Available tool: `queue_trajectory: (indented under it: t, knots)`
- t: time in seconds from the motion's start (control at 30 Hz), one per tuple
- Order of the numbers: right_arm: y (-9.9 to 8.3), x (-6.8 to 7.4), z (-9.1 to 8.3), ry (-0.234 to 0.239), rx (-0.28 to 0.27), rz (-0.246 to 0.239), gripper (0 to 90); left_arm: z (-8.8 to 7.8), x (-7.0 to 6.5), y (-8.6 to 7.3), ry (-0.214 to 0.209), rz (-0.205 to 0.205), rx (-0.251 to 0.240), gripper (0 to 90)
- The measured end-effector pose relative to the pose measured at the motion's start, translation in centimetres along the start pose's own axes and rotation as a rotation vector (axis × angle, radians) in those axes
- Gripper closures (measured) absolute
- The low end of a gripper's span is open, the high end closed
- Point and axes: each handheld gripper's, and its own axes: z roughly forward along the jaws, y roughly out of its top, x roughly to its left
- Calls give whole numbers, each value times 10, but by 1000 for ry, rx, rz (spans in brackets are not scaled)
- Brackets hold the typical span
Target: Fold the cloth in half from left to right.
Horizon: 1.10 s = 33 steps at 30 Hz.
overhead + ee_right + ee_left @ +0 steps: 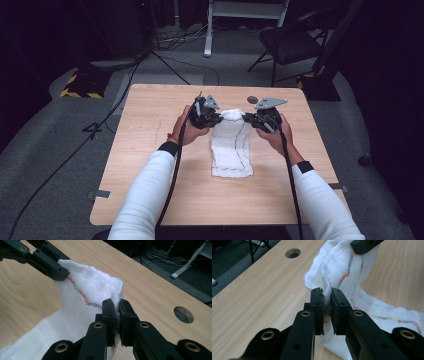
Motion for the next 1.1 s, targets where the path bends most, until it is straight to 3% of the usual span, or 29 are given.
queue_trajectory:
  t: [0.63, 0.8, 1.1]
  knots:
    - [-35, 23, -17, 119, -5, -14, 847, -6, -33, -35, -103, 32, -11, 812]
    - [-42, 30, -18, 149, 11, -30, 847, -7, -38, -43, -120, 21, -17, 812]
    - [-53, 45, -22, 196, 35, -73, 847, -11, -50, -56, -122, 53, 16, 807]
